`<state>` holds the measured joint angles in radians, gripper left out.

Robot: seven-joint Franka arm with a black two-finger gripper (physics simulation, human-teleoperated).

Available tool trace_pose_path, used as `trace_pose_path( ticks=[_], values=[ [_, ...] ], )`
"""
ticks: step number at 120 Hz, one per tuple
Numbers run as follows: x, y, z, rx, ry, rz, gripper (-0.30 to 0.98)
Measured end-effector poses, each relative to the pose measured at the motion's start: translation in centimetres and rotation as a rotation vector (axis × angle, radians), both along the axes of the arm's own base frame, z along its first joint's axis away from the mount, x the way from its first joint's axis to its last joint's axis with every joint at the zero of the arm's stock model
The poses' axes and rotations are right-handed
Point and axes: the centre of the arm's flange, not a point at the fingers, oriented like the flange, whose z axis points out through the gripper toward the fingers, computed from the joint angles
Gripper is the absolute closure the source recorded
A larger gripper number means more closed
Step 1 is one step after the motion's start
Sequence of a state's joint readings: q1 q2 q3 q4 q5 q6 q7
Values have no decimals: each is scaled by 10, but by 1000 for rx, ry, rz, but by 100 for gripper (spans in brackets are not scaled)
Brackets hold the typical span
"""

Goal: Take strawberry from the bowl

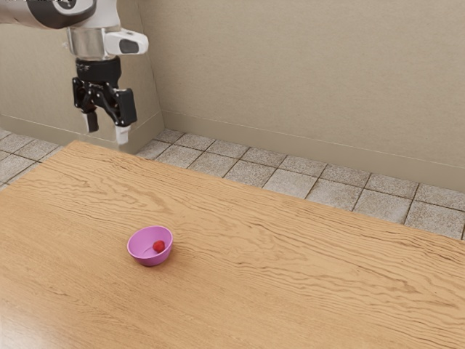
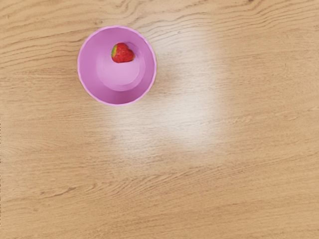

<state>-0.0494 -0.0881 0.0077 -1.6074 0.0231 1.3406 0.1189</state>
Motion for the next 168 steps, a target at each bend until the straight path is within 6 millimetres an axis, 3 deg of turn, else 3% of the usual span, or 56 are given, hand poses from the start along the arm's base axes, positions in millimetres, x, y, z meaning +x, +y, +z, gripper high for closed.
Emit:
trace_pose_path(
  ticks=[18,26,33,45,53,67,81,99,143,154,168],
  values=[
    [-1,-3,11,-4,-61,-21,0],
    [-6,5,14,-23,-76,-3,0],
    [-21,-12,18,-30,-87,-40,0],
    [-8,-14,-20,-40,-24,-64,0],
    [5,-11,-67,-45,40,-67,0],
    [9,-7,-152,-54,101,-75,0],
    [18,-1,-194,-62,69,-76,0],
    [28,9,-223,-70,15,-67,0],
    [39,31,-246,-77,-55,-48,0],
    [39,32,-258,-91,-48,-111,0],
    [39,48,-269,-116,-40,-222,0]
  ],
)
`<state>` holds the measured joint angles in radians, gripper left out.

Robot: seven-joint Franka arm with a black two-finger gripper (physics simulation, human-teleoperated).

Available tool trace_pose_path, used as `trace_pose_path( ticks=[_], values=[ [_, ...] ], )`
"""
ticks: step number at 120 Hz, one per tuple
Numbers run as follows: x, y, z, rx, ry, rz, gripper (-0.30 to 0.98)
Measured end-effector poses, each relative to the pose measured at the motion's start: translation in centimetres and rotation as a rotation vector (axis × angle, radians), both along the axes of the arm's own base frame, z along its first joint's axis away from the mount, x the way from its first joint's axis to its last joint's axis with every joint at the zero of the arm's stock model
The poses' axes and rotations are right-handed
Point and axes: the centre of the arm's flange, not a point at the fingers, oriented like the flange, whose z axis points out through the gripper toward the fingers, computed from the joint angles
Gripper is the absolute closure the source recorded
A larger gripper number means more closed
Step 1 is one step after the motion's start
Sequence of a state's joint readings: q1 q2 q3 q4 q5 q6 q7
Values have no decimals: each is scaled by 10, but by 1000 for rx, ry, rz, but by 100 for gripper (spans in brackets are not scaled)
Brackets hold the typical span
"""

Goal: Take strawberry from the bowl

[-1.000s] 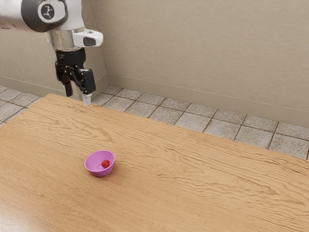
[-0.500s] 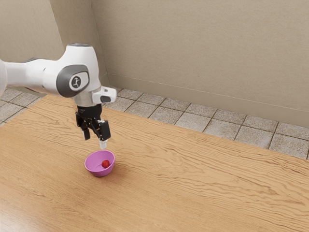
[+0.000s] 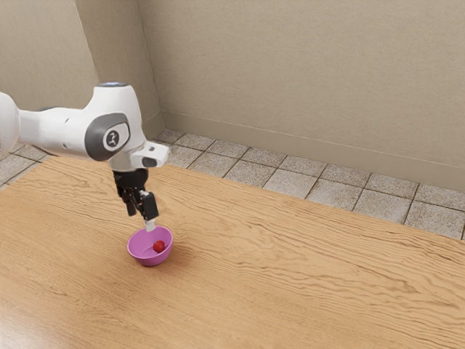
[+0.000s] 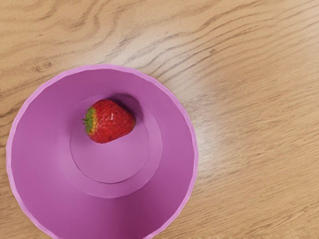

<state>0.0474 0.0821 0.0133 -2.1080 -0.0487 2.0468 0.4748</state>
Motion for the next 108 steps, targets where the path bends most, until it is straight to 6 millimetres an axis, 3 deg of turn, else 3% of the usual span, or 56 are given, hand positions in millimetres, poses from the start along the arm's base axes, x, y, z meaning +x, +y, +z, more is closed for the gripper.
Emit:
trace_pose_path(
  ticks=[24,61,89,108],
  values=[
    [1,-23,-9,-32,0,-261,0],
    [-5,-16,-21,-80,8,-530,3],
    [-4,-11,-29,-46,24,-836,6],
    [-7,-15,-33,-50,18,-983,21]
  ],
)
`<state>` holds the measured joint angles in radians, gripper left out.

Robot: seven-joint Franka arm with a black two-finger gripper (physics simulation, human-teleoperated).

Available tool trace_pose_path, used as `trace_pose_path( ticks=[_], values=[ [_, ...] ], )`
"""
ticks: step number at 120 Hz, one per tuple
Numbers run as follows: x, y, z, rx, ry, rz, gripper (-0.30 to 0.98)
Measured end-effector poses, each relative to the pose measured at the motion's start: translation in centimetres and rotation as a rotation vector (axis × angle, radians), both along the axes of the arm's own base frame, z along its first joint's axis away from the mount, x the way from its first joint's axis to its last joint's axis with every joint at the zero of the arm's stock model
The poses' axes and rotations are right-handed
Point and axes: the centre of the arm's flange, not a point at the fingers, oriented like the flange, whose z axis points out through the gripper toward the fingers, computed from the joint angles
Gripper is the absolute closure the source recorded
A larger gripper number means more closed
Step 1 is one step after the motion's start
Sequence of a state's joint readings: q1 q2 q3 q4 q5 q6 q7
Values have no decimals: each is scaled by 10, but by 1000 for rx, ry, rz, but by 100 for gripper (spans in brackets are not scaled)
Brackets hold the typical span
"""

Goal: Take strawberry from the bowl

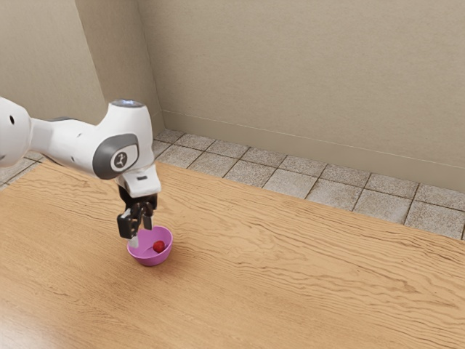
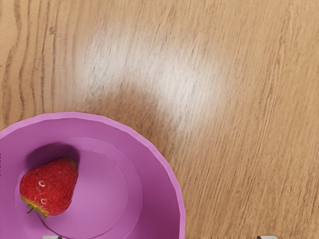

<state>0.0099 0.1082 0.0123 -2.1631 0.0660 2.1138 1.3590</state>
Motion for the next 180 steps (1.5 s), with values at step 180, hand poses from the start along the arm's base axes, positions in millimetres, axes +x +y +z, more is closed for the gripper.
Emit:
trace_pose_path(
  ticks=[180],
  values=[
    [18,11,-56,-40,-137,-513,32]
  ],
)
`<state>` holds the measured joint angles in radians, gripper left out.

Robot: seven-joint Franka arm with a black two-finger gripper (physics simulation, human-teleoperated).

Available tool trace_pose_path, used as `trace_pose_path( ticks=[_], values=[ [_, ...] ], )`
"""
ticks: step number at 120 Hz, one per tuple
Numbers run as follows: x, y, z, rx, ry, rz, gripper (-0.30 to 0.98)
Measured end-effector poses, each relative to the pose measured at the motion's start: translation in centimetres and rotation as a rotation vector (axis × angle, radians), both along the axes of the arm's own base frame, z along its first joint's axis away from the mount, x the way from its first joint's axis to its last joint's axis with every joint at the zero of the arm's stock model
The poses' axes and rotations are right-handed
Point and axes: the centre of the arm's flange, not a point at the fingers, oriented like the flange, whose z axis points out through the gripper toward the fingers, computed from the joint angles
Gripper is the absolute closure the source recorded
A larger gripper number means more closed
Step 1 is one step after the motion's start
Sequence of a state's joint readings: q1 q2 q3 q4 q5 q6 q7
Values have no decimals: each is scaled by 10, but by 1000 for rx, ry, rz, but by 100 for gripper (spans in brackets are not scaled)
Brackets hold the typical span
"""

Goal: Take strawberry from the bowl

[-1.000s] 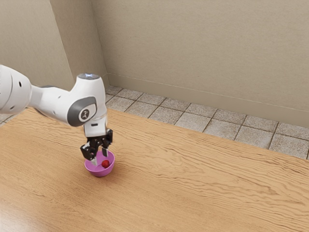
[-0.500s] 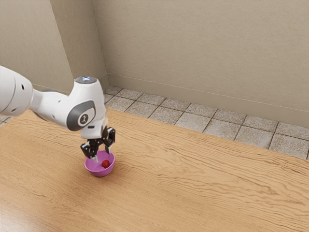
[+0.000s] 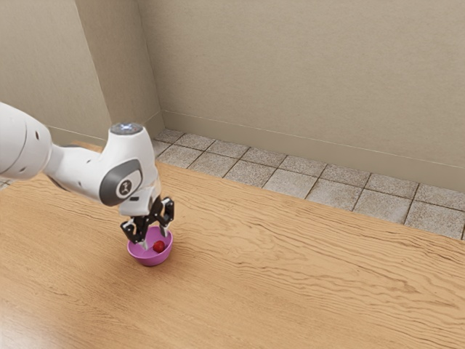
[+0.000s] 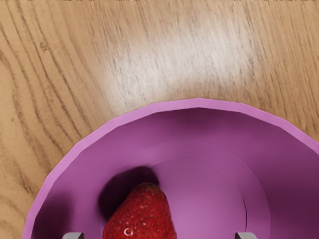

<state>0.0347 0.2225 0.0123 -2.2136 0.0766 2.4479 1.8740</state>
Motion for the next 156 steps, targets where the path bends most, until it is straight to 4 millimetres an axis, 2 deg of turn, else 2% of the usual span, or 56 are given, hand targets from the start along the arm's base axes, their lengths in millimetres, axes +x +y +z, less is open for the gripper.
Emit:
trace_pose_path(
  ticks=[97,121,156],
  values=[
    [-2,6,-21,-6,12,-29,32],
    [-2,6,-25,-7,16,-38,28],
    [-1,6,-22,-4,10,-47,45]
  ],
)
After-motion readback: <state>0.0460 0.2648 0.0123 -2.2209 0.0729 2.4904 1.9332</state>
